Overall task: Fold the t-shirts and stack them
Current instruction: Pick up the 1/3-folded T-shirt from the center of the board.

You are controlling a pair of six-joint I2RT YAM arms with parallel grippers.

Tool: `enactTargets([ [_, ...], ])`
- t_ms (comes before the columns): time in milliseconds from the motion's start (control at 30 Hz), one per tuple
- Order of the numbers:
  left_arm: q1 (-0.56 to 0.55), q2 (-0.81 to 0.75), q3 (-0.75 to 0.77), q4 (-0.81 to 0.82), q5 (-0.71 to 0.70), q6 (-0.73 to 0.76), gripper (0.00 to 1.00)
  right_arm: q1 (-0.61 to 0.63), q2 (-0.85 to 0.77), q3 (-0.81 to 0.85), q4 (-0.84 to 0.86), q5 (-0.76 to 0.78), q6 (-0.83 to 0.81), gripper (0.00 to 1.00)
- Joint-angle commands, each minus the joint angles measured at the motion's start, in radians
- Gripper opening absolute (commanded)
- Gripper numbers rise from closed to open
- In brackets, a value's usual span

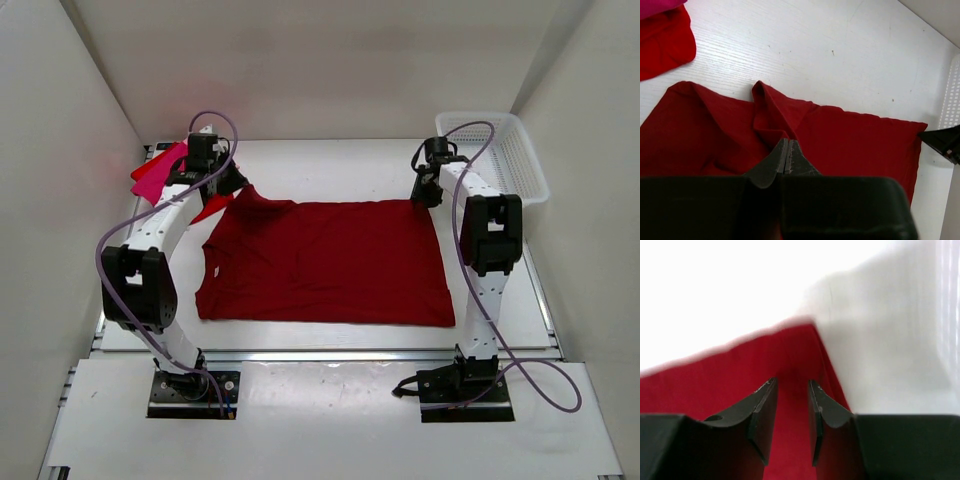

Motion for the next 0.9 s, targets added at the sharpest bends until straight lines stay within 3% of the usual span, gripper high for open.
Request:
enactTargets([
  [0,-0.006,0.014,0.063,0.007,0.017,0.011,0.0,0.002,0.049,0.142,0.015,0.086,0.025,0.28],
  [167,-0.017,0.043,0.076,0.022,0.037,0.005,0.0,-0.003,0.197,0.392,-0.122,0.167,0.042,0.27],
  [533,-0.011,0.079,0.1,0.041,0.057,-0.007,0.0,0.015,0.238,0.432,-0.231,0.241,0.065,0.26],
  [867,-0.008,0.088,0.092,0.053,0.069,-0.009,0.0,0.014,0.28,0.45,-0.209,0.181,0.053,0.24],
])
